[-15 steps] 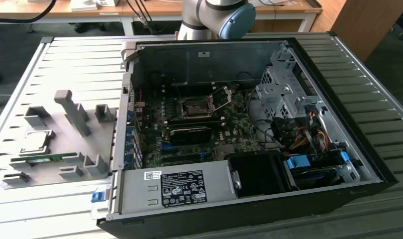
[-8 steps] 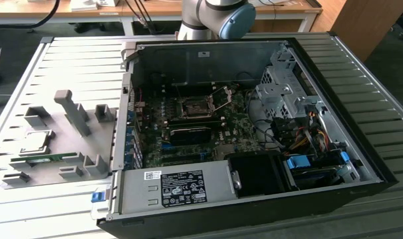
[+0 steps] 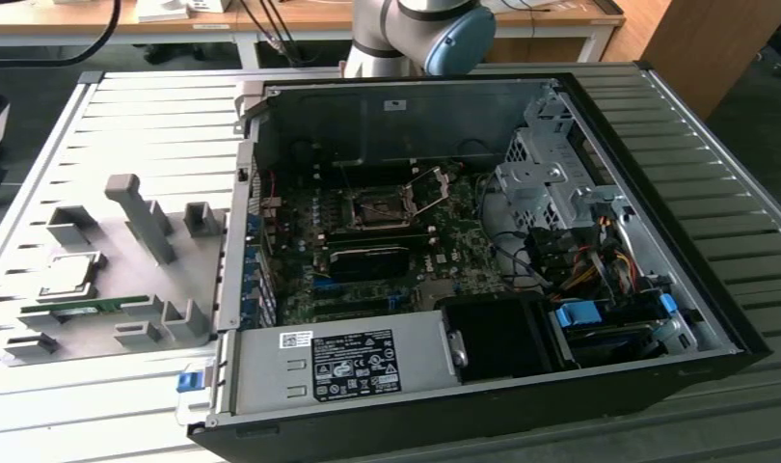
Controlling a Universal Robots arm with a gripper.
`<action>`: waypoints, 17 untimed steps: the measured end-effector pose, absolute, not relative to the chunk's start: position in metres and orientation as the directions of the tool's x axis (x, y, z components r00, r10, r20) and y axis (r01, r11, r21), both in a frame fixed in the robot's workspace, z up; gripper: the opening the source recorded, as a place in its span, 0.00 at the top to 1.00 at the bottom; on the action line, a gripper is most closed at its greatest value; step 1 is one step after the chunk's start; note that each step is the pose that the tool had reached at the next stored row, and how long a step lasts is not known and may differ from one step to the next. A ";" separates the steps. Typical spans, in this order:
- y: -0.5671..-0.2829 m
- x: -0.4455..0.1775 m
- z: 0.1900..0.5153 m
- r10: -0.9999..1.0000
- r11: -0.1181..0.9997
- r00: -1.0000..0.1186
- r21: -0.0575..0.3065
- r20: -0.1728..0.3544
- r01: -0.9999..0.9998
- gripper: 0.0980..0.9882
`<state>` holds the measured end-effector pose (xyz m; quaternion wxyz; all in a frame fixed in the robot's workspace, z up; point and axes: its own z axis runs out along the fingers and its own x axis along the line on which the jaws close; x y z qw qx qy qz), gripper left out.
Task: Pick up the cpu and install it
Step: 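Pick up the cpu and move it towards the insertion slot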
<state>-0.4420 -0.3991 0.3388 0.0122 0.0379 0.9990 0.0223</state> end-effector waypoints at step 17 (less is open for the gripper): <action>-0.399 -0.442 0.322 0.076 0.996 -0.997 0.045 -0.022 0.075 0.99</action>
